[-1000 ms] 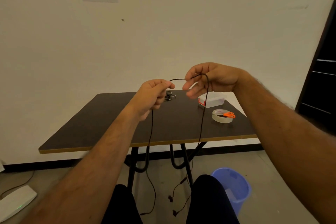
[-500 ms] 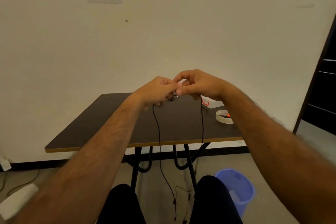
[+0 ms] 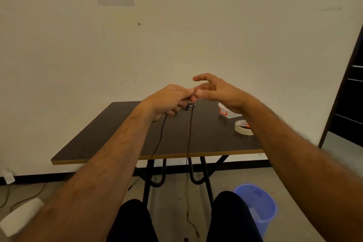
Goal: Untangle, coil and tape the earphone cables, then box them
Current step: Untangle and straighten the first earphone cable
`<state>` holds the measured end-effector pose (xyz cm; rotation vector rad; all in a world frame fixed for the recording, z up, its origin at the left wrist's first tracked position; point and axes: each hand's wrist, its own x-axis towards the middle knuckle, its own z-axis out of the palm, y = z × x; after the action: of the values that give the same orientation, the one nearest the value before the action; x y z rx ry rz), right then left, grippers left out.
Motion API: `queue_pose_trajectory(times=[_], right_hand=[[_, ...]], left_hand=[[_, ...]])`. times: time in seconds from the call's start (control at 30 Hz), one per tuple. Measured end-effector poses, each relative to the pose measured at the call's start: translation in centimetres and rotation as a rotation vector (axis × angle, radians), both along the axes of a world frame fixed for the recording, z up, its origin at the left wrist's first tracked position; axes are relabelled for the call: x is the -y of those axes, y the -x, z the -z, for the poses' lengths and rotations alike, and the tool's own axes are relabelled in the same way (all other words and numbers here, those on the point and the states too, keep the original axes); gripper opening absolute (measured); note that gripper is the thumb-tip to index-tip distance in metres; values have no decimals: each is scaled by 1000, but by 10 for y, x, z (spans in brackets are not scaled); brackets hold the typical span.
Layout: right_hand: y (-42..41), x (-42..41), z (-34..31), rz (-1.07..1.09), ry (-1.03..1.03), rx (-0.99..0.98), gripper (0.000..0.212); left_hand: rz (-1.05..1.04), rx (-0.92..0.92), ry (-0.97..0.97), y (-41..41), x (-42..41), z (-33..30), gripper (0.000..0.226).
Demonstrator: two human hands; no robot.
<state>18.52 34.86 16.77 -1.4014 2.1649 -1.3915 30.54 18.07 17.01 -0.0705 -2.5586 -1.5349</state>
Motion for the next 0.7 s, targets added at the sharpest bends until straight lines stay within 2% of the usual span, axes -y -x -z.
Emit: queue_pose_trajectory(times=[0.1,0.2,0.27,0.33,0.4,0.47,0.53,0.6,0.67,0.7], right_hand=[[-8,7,-2,-159,-103,-37,55],[-9,3,-8,-56,-116,-148,26],[-2,-4,-11,126,38,-204,11],[8,-12,-12,364,282,-189,13],[17,-17,-9,467,454,-30,13],[19,-19,-5,388,454,205,11],[13,-19,0,193,304,347,26],[5,-17,2,-40,125,308,39],[-1,-14,-1,-191,2,176,34],[-3,-13,-4,-199,-26,108,28]], left_hand=[[34,17,41,2,-3,2,39],[18,59,32,1,4,5,39],[15,82,-23,0,12,9,39],[22,99,-78,-2,20,14,38],[28,100,-112,-3,23,16,37],[40,87,-107,-3,19,13,37],[57,77,-84,-1,10,7,37],[73,70,-66,2,0,2,37],[75,64,-33,4,-6,-1,37],[72,65,-24,5,-7,-1,37]])
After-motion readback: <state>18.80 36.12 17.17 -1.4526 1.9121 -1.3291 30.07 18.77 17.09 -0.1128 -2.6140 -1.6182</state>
